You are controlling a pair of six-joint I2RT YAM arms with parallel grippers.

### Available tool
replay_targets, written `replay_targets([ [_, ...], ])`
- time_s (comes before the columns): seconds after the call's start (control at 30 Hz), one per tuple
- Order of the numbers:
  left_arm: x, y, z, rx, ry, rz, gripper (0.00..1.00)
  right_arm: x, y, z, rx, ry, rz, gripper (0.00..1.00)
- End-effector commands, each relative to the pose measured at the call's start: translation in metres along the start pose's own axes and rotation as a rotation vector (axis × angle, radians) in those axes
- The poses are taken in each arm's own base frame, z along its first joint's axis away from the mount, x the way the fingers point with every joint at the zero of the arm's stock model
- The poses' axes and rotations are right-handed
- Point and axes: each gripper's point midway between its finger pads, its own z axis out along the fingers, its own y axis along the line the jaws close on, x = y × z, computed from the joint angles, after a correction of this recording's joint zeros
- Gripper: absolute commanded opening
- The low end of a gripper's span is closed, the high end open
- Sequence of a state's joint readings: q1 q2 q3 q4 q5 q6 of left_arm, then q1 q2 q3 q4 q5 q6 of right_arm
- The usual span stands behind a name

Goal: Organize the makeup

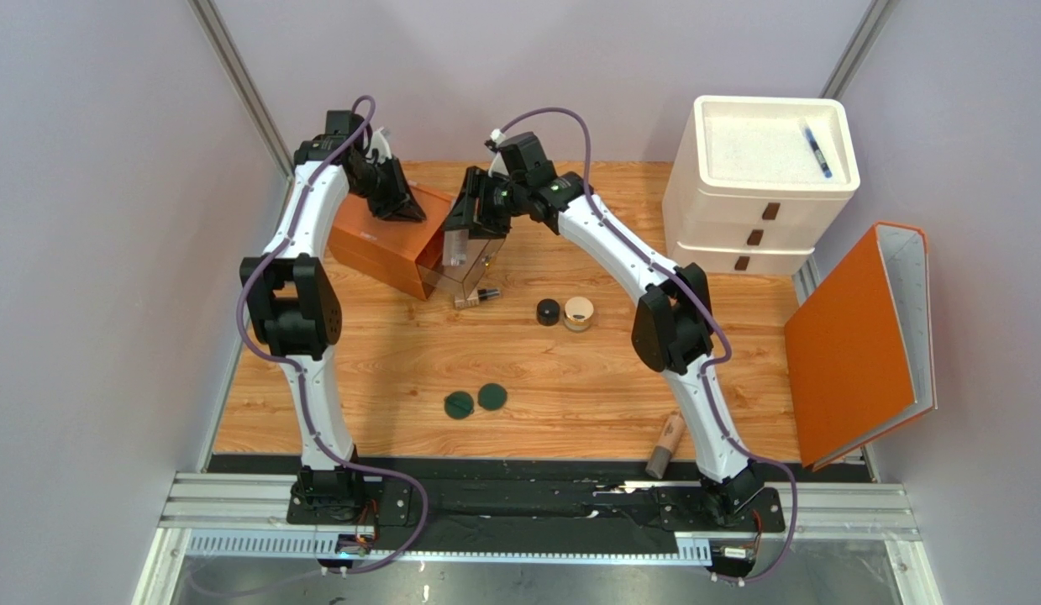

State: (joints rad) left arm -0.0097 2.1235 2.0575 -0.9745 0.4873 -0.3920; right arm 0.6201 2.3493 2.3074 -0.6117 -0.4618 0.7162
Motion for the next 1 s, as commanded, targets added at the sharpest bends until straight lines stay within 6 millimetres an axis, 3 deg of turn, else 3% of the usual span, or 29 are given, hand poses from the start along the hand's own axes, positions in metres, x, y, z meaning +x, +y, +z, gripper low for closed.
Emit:
replay_targets([
  [0.0,-0.006,0.012,0.005,-0.053,-0.014,-0.017,0.21,-0.008,0.012,-0.02,-0.035,-0.001,0.012,0.63],
  [0.07,-0.007,0.011,0.003,-0.055,-0.019,-0.018,0.21,-0.011,0.008,-0.026,-0.023,-0.006,0.011,0.68],
  [0.27,-0.01,0.008,-0.001,-0.056,-0.034,-0.018,0.21,-0.03,0.013,-0.047,-0.012,-0.062,-0.033,0.72],
  [0.37,-0.014,0.005,-0.007,-0.058,-0.057,-0.008,0.21,-0.046,0.021,-0.075,0.007,-0.125,-0.079,0.73],
  [0.4,-0.016,0.004,-0.009,-0.059,-0.065,-0.005,0.21,-0.054,0.028,-0.092,0.015,-0.162,-0.112,0.73],
  [0.47,-0.019,0.001,-0.013,-0.053,-0.077,0.002,0.21,-0.057,0.017,-0.115,0.075,-0.182,-0.122,0.73],
  [0.5,-0.02,0.0,-0.014,-0.052,-0.081,0.004,0.21,-0.066,0.021,-0.144,0.103,-0.237,-0.152,0.73],
  [0.53,-0.021,-0.002,-0.016,-0.048,-0.087,0.008,0.21,-0.065,0.017,-0.156,0.132,-0.248,-0.151,0.73],
  [0.57,-0.023,-0.003,-0.017,-0.046,-0.093,0.009,0.21,-0.053,-0.004,-0.162,0.193,-0.214,-0.126,0.73],
  [0.6,-0.023,-0.005,-0.018,-0.041,-0.096,0.011,0.21,-0.05,-0.011,-0.176,0.238,-0.225,-0.123,0.73],
  [0.63,-0.024,-0.006,-0.02,-0.038,-0.102,0.016,0.21,-0.049,-0.014,-0.201,0.273,-0.251,-0.12,0.73],
  [0.7,-0.026,-0.008,-0.022,-0.03,-0.11,0.021,0.21,-0.02,-0.048,-0.219,0.395,-0.183,-0.056,0.74],
  [0.73,-0.027,-0.01,-0.024,-0.026,-0.118,0.029,0.22,-0.015,-0.054,-0.24,0.427,-0.192,-0.029,0.74],
  [0.8,-0.027,-0.012,-0.025,-0.017,-0.119,0.035,0.22,0.027,-0.088,-0.253,0.533,-0.066,0.073,0.75],
  [0.83,-0.028,-0.013,-0.026,-0.015,-0.121,0.041,0.22,0.036,-0.101,-0.264,0.574,-0.043,0.119,0.75],
  [0.93,-0.028,-0.015,-0.027,-0.006,-0.122,0.056,0.22,0.101,-0.131,-0.292,0.703,0.157,0.258,0.77],
  [0.97,-0.028,-0.015,-0.026,-0.002,-0.119,0.057,0.22,0.112,-0.133,-0.298,0.712,0.184,0.274,0.78],
])
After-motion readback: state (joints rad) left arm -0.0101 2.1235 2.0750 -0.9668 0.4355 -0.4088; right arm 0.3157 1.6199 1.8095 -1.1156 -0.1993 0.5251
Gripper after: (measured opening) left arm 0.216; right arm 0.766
